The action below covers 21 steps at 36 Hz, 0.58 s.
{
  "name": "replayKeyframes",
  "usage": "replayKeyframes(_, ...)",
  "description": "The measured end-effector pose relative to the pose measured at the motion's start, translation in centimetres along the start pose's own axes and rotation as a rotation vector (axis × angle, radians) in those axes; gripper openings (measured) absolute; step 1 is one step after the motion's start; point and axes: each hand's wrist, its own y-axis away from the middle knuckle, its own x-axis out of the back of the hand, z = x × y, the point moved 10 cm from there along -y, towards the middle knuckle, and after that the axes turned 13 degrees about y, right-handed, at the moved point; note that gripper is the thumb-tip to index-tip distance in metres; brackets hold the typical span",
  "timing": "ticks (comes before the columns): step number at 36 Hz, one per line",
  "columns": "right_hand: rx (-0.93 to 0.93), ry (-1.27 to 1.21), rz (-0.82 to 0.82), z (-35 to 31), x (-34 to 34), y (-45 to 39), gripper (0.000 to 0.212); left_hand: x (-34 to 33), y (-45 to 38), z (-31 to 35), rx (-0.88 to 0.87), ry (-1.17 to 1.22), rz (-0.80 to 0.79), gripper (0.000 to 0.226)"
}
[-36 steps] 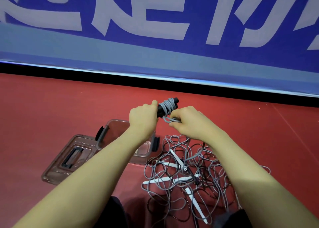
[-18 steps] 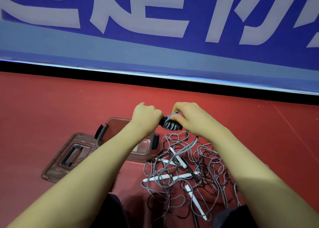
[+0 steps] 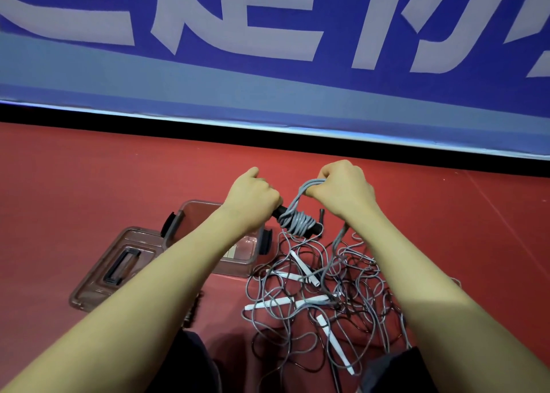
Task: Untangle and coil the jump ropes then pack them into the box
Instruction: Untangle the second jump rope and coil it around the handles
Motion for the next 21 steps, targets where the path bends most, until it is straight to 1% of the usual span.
replayKeyframes(2,-0.015,0.034,0.037,0.2,0.3,0.0,0.025,0.8,0.1,1.2,-0.087,0.020,0.032,0.035)
replayKeyframes(5,-0.012,0.021,0.030,0.1,0.3,0.0,0.027,1.8,0.5,2.5,-0.209,0.105,0.084,0.027)
replayKeyframes(8,0.018,-0.003,0.004,-0.2,0.0,0.1,0.025,3.5,1.0,3.4,-0.311,0.205,0.232,0.016)
replayKeyframes(10,0.036,-0.041,-0.011,-0.2,-0.3,0.0,0.027,4.5,1.3,3.4,-0.327,0.240,0.357,0.017)
replayKeyframes(12,0.051,-0.078,-0.022,-0.2,-0.7,0.1,0.038,5.5,1.9,3.0,-0.315,0.258,0.481,0.019)
replayKeyframes(15,0.089,-0.010,-0.029,-0.5,-0.8,0.1,0.048,6.8,2.5,2.6,-0.310,0.299,0.628,0.021)
replayKeyframes(17,0.109,0.062,-0.051,-0.6,-0.9,0.1,0.044,7.4,2.7,2.5,-0.329,0.450,0.658,0.017)
replayKeyframes(18,0.135,0.087,-0.062,-0.9,-0.9,0.3,0.035,7.7,2.6,2.2,-0.318,0.581,0.640,0.019)
replayKeyframes(19,0.156,0.087,-0.058,-1.0,-0.8,0.4,0.022,7.9,2.3,1.7,-0.274,0.734,0.603,0.026)
replayKeyframes(20,0.175,0.080,-0.042,-1.2,-0.6,0.5,0.009,7.8,2.1,1.0,-0.191,0.899,0.574,0.035)
replayKeyframes(21,0.184,0.099,-0.027,-1.5,-0.3,0.6,0.013,7.5,1.9,0.3,-0.088,1.043,0.549,0.042)
